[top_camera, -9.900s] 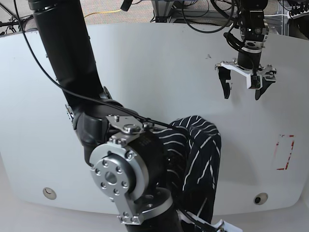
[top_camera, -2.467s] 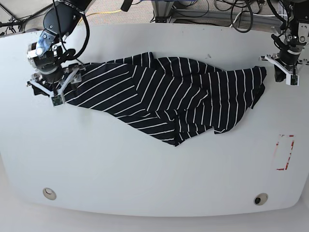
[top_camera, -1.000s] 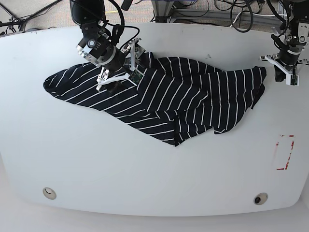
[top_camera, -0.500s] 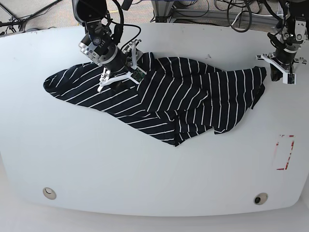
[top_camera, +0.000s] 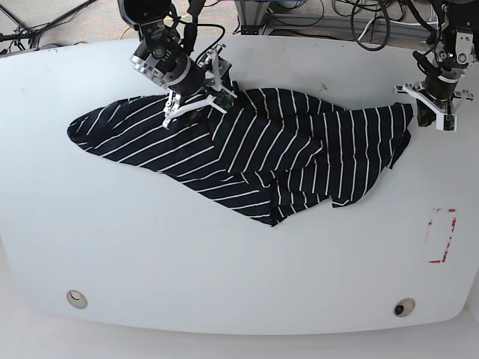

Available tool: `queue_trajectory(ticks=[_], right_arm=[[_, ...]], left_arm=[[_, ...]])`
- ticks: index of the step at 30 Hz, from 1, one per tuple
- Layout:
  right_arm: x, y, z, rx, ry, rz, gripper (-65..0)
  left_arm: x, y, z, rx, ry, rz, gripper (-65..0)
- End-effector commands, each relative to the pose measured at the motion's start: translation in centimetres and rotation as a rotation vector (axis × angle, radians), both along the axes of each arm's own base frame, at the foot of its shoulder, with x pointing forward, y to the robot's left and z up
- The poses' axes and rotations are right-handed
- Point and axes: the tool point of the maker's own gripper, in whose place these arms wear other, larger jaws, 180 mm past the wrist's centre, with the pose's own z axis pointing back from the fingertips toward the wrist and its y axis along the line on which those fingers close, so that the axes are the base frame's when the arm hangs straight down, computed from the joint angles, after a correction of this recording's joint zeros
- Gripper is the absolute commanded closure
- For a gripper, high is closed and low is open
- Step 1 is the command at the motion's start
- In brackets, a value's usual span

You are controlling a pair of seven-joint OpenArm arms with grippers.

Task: Fold the T-shirt properly
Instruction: 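Grasp the shirt edge again with the right gripper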

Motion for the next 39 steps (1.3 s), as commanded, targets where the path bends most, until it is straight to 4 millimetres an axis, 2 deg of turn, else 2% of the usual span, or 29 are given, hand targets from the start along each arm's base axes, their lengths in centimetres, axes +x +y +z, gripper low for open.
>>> queue_trajectory(ticks=[1, 9, 19, 20, 22, 28, 29, 31, 35, 37, 39], right_arm=[[1.6, 0.0, 1.5, 0.025, -0.059, -0.013, -40.1], [3.0, -1.1, 1.0, 0.006, -0.062, -0.039, -40.0], [2.9, -0.7, 0.5, 0.031, -0.056, -0.028, -39.6], [2.9, -0.7, 0.5, 0.032, -0.056, -0.028, -38.4], [2.9, -0.7, 0.5, 0.032, -0.055, -0.028, -31.9], [2.8, -0.7, 0.4, 0.031, -0.053, -0.028, -2.7], [2.8, -0.7, 0.5, 0.030, -0.056, -0.028, 0.0], [2.5, -0.7, 0.4, 0.030, -0.051, -0.028, 0.0], [3.0, -0.6, 2.5, 0.037, -0.109, -0.027, 0.0], [3.3, -1.7, 2.9, 0.026, -0.124, -0.057, 0.0], [4.5, -3.3, 3.6, 0.019, -0.151, -0.117, 0.0]], left_arm=[[0.8, 0.2, 1.2, 0.018, -0.040, -0.012, 0.0], [0.8, 0.2, 1.2, 0.018, -0.040, -0.012, 0.0], [0.7, 0.2, 1.2, 0.018, -0.038, -0.012, 0.0], [0.7, 0.2, 1.2, 0.018, -0.038, -0.012, 0.0], [0.7, 0.3, 1.1, 0.018, -0.037, -0.011, 0.0], [0.7, 0.2, 1.2, 0.018, -0.038, -0.012, 0.0], [0.7, 0.2, 1.2, 0.018, -0.038, -0.012, 0.0], [0.7, 0.2, 1.2, 0.018, -0.038, -0.012, 0.0], [0.8, 0.2, 1.2, 0.018, -0.040, -0.012, 0.0], [1.1, 0.1, 1.5, 0.016, -0.051, -0.015, -2.5], [1.7, -0.4, 2.5, 0.013, -0.081, -0.028, -9.2]])
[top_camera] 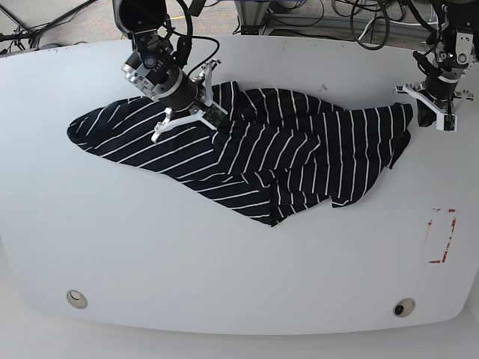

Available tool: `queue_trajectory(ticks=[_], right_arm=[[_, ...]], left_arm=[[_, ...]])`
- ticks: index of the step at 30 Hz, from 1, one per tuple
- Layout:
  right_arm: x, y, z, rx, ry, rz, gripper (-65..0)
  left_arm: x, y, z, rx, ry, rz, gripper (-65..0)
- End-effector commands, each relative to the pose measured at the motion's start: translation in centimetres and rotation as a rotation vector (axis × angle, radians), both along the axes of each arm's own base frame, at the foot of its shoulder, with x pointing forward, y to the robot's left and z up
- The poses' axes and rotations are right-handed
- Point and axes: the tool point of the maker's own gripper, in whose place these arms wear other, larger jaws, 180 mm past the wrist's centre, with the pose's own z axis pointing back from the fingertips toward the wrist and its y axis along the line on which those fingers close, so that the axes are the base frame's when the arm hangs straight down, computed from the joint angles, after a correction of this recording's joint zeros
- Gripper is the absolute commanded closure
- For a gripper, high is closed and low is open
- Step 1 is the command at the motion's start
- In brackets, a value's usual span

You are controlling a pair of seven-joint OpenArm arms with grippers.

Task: Fold the T-shirt properly
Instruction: 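Grasp the shirt edge again with the right gripper, then lift the shirt with both grippers and sweep it across the table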

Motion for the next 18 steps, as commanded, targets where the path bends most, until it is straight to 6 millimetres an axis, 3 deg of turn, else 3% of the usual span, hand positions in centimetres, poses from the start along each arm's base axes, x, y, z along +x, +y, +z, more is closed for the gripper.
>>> queue_trajectory(ticks=[1, 6, 8, 12, 18], right_arm=[[2.2, -2.2, 1.9, 0.002, -0.072, -0.083, 0.0], [5.8, -6.9, 4.7, 0.003, -0.171, -0.247, 0.0], [6.5, -7.6, 5.4, -0.002, -0.193, -0.266, 0.0], [7.1, -8.0, 6.0, -0.005, -0.211, -0.274, 0.0], [7.1, -8.1, 5.8, -0.004, -0.206, -0.275, 0.0]], left_arm=[[1.6, -0.7, 2.6, 0.010, -0.088, -0.033, -13.2], [2.0, -1.1, 3.7, -0.023, -0.143, 0.008, -28.1], [2.5, -1.3, 4.3, -0.040, -0.176, 0.023, -34.4], [3.2, -4.2, 5.3, -0.093, -0.214, -0.070, -48.6], [4.5, -5.9, 4.2, -0.162, -0.147, -0.059, -50.6]])
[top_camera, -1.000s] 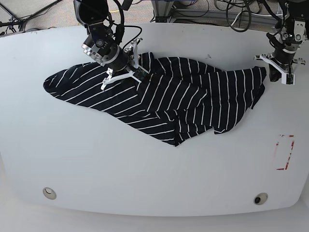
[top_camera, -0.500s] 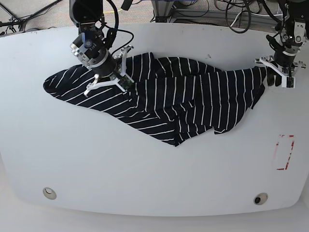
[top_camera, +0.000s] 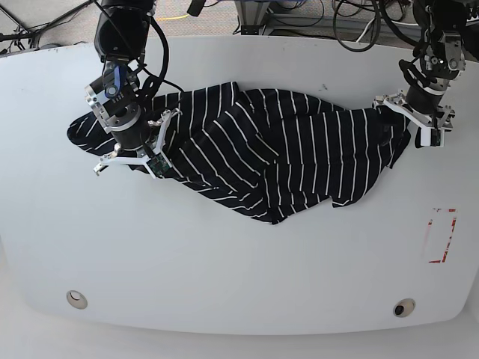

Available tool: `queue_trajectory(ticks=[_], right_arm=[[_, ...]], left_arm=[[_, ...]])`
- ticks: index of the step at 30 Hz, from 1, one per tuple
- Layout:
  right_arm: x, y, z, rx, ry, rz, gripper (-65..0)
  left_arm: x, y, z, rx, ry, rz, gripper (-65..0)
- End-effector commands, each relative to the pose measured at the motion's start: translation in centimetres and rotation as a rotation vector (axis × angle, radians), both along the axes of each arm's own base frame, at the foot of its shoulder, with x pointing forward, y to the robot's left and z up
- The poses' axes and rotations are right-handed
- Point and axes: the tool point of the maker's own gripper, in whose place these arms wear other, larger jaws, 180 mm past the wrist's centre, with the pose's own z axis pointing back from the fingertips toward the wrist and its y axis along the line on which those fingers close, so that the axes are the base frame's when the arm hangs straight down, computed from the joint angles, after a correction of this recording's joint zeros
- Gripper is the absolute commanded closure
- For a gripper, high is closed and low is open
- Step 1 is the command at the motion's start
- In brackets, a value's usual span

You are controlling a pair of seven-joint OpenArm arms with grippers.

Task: Fold the T-shirt properly
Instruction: 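Lift the shirt with both grippers and sweep it across the table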

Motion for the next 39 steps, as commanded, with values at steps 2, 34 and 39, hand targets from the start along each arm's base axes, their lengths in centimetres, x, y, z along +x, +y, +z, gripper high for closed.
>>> queue_trajectory(ticks=[2, 34, 39], right_arm=[[0.5, 0.2, 0.9, 0.018, -0.035, 0.003, 0.0], [-0.1, 0.2, -0.2, 0.025, -0.002, -0.001, 0.0], [0.1, 0.2, 0.0, 0.025, -0.008, -0.002, 0.0]], left_arm=[[1.0, -0.1, 0.5, -0.020, -0.013, 0.019, -50.6], [-2.4, 1.6, -6.1, -0.057, 0.171, 0.045, -39.0], [-2.1, 0.8, -8.2, -0.079, 0.224, 0.029, -22.4]])
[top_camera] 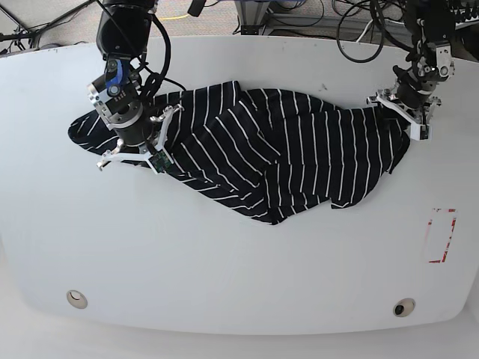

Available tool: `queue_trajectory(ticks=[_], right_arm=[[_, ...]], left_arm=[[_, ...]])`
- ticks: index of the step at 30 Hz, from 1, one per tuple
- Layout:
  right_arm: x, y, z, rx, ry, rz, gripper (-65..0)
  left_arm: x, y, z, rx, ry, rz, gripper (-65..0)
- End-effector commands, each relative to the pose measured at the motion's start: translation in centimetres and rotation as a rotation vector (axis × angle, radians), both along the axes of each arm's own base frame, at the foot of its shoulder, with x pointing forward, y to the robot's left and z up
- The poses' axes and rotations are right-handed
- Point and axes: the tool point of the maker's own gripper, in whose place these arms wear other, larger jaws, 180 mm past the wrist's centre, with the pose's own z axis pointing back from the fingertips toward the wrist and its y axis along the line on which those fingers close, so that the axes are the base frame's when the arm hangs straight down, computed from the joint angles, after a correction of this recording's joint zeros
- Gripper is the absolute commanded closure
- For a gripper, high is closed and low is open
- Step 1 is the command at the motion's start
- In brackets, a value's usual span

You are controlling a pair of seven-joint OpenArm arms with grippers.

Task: Fold the T-shirt properly
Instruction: 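Lift the shirt with both grippers and sweep it across the table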

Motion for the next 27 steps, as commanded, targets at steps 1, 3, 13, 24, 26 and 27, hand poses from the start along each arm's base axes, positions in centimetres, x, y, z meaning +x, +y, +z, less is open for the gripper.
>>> queue_trajectory(ticks=[1, 3, 13, 24, 26, 27], right_arm=[[0.7, 0.1, 1.2, 0.012, -0.044, 0.004, 0.0], [0.7, 0.0, 1.3, 0.009, -0.046, 0.004, 0.0], [3.2, -2.7, 4.2, 0.001, -0.136, -0.073, 0.0], [9.2, -6.9, 13.1, -0.136, -0.301, -0.152, 0.0], [10.1, -7.4, 14.5, -0.149, -0.322, -0.166, 0.0], [10.8, -7.9, 16.0, -0.161, -0.349, -0.179, 0.0]], left_arm=[[-0.6, 0.1, -0.9, 0.000, 0.046, -0.007, -18.9], [-0.7, 0.0, -1.2, -0.001, 0.054, -0.011, -12.8], [1.7, 0.4, 4.1, 0.049, -0.089, -0.034, 0.0], [7.3, -0.3, 15.1, 0.160, -0.332, -0.116, 0.0], [8.5, -0.4, 16.7, 0.171, -0.359, -0.119, 0.0], [9.2, -0.4, 17.7, 0.176, -0.378, -0.117, 0.0]])
